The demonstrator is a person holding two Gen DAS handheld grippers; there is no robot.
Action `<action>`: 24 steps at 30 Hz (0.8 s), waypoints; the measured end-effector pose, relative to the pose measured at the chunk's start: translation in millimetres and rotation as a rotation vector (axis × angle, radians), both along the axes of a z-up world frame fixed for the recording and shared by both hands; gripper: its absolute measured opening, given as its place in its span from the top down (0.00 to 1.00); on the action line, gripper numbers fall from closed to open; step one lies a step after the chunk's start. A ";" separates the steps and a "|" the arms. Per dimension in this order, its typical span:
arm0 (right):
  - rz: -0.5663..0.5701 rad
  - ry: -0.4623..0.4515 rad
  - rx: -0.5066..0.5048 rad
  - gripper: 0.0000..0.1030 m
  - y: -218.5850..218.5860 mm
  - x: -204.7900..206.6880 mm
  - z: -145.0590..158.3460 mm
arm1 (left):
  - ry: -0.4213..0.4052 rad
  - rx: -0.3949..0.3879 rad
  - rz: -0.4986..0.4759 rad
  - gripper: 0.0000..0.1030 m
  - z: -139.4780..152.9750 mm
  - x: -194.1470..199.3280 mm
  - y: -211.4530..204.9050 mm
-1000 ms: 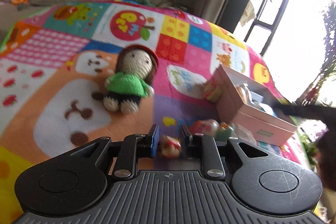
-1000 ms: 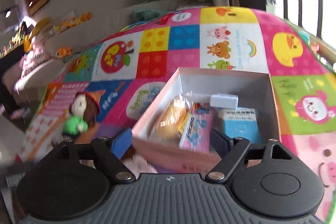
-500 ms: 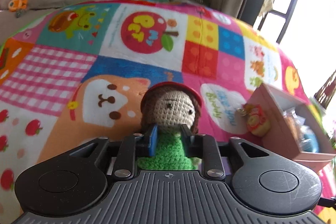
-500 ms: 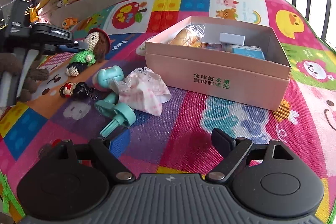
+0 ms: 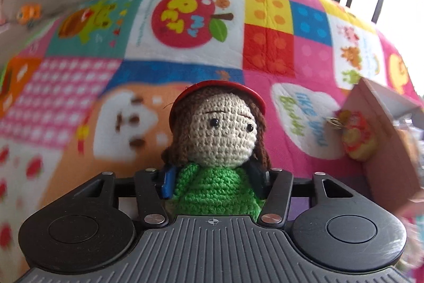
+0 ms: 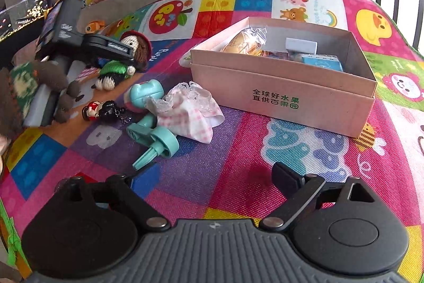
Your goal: Organize objects
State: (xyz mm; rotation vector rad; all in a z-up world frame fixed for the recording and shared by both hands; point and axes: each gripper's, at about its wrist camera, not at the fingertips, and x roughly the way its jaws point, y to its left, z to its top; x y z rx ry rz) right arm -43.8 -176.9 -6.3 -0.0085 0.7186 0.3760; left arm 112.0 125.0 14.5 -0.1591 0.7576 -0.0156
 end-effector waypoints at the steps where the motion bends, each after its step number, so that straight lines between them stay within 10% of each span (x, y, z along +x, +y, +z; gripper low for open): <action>1: 0.004 0.003 -0.002 0.10 -0.1 1.1 0.9 | -0.001 -0.019 -0.023 0.45 0.4 -12.3 -2.6; 12: 0.066 -0.010 -0.010 0.22 64.1 131.9 125.0 | -0.108 -0.138 -0.135 0.45 -11.7 -120.5 -28.5; 14: 0.035 0.072 -0.081 0.57 91.8 179.0 120.0 | -0.115 -0.193 -0.127 0.45 -13.3 -121.1 -21.3; 24: -0.118 0.209 -0.528 0.79 161.9 275.8 33.1 | -0.136 -0.301 -0.111 0.45 -18.3 -125.2 -7.7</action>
